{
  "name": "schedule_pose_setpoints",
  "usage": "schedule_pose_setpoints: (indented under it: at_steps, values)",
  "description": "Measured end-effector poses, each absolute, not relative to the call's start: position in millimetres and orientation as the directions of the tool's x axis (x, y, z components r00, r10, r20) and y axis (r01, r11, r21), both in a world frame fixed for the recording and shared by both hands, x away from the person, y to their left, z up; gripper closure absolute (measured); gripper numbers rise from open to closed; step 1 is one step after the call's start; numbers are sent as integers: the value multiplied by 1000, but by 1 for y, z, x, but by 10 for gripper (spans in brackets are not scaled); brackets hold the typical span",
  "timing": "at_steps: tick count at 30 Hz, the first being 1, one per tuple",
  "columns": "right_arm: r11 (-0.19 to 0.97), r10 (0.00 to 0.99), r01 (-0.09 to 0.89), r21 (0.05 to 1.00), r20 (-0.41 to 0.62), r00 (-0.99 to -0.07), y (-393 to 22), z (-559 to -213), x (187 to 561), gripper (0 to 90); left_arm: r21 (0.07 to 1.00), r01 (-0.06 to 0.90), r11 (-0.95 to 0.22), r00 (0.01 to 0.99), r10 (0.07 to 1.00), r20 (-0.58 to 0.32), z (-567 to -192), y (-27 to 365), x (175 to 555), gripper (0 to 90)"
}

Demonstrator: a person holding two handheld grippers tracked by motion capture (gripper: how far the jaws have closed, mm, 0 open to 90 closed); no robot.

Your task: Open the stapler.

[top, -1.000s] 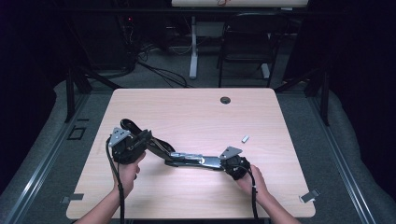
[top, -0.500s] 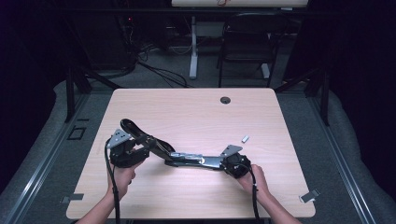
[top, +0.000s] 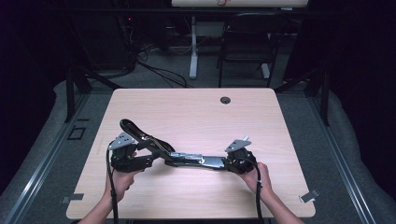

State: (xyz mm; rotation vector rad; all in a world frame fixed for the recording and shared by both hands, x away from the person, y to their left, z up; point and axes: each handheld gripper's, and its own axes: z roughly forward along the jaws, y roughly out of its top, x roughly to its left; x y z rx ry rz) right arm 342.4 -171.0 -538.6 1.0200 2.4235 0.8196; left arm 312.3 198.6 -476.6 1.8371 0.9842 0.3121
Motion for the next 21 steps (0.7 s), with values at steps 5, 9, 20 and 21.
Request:
schedule_pose_setpoints:
  at_steps: [5, 9, 20, 21]
  values:
    - [554, 740, 526, 645, -92, -667, -177, -538, 345, 516, 829, 508, -233, 664, 719, -205, -479, 197, 309, 246]
    - [552, 751, 551, 626, -85, -655, -178, -536, 348, 386, 799, 520, -301, 690, 700, -185, -484, 197, 307, 212]
    - [540, 757, 581, 608, -49, -652, -184, -532, 354, 227, 728, 577, -370, 692, 694, -196, -495, 202, 310, 118]
    - [535, 754, 583, 611, -36, -655, -185, -532, 356, 224, 720, 584, -375, 692, 694, -201, -496, 202, 310, 102]
